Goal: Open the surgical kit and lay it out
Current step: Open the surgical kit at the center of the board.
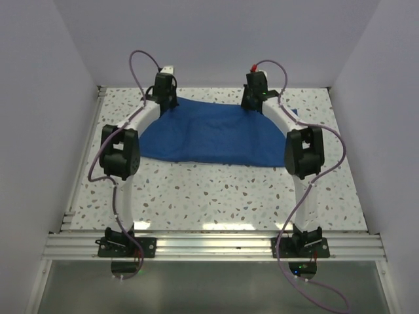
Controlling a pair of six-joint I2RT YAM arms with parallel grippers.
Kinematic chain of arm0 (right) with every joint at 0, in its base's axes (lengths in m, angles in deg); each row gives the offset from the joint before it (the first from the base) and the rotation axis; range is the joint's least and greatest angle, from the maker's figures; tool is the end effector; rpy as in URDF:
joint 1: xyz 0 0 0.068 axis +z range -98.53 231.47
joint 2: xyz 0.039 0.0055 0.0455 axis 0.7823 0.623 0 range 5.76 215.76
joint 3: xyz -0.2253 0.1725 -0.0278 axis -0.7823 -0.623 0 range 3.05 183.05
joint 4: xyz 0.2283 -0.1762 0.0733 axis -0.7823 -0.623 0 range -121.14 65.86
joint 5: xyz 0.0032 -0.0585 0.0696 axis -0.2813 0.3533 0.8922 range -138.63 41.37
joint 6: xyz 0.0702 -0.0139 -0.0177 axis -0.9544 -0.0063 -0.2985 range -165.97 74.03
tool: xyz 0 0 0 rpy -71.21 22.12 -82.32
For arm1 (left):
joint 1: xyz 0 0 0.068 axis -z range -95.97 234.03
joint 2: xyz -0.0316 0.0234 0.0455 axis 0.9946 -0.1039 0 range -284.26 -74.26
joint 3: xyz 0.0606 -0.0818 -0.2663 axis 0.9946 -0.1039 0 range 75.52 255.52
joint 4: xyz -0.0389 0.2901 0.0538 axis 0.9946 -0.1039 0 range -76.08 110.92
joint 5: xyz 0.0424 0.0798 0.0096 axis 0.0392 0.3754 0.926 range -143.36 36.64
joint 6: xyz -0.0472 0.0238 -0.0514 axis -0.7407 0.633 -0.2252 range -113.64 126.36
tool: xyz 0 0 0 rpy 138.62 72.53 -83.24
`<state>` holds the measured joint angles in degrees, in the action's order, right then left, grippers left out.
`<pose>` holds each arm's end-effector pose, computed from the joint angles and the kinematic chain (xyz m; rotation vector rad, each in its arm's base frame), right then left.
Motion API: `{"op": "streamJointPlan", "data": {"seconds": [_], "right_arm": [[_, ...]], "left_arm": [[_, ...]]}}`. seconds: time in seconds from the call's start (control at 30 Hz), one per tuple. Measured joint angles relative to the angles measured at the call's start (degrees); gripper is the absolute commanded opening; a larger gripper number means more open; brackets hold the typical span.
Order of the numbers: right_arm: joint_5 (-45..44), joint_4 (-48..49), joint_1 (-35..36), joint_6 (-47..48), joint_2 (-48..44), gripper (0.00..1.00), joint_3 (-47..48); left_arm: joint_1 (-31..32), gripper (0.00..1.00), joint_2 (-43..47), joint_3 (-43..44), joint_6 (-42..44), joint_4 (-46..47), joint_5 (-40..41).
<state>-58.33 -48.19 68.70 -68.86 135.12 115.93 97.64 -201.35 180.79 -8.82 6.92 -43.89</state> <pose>0.5633 0.1639 0.2171 0.2007 2.2633 0.1781 0.5674 -0.1269 0.2058 -0.1227 2.1845 -0.1025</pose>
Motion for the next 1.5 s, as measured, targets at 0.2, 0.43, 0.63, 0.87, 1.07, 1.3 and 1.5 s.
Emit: {"op": "streamJointPlan", "data": {"seconds": [0.2, 0.43, 0.63, 0.87, 1.07, 1.3, 1.5], "right_arm": [[-0.04, 0.17, 0.76, 0.22, -3.85, 0.0, -4.79], [-0.31, 0.7, 2.6, 0.46, -13.09, 0.0, -15.52], [-2.73, -0.2, 5.95, 0.46, -24.5, 0.0, -24.92], [-7.34, -1.2, 12.83, -1.25, -40.13, 0.0, -40.13], [-7.65, -0.76, 14.36, -6.43, -51.84, 0.0, -55.23], [-6.4, -1.05, 16.52, -15.13, -64.04, 0.0, -69.33], [-3.1, 0.13, 17.22, -20.68, -76.7, 0.0, -80.65]], "left_arm": [[0.76, 0.0, 4.59, -4.63, 0.02, 0.11, 1.99], [3.56, 0.0, 14.23, -13.94, -0.02, -0.37, 5.86], [8.22, 0.0, 25.59, -24.94, -0.48, -1.22, 10.56], [13.35, 0.0, 41.27, -41.18, -4.22, -2.43, 13.9], [17.0, 0.0, 51.93, -52.92, -9.57, -3.13, 15.74], [24.96, 0.04, 55.21, -63.73, -19.12, -4.17, 18.12], [34.45, 0.0, 54.05, -69.22, -30.75, -4.96, 22.4]]}}
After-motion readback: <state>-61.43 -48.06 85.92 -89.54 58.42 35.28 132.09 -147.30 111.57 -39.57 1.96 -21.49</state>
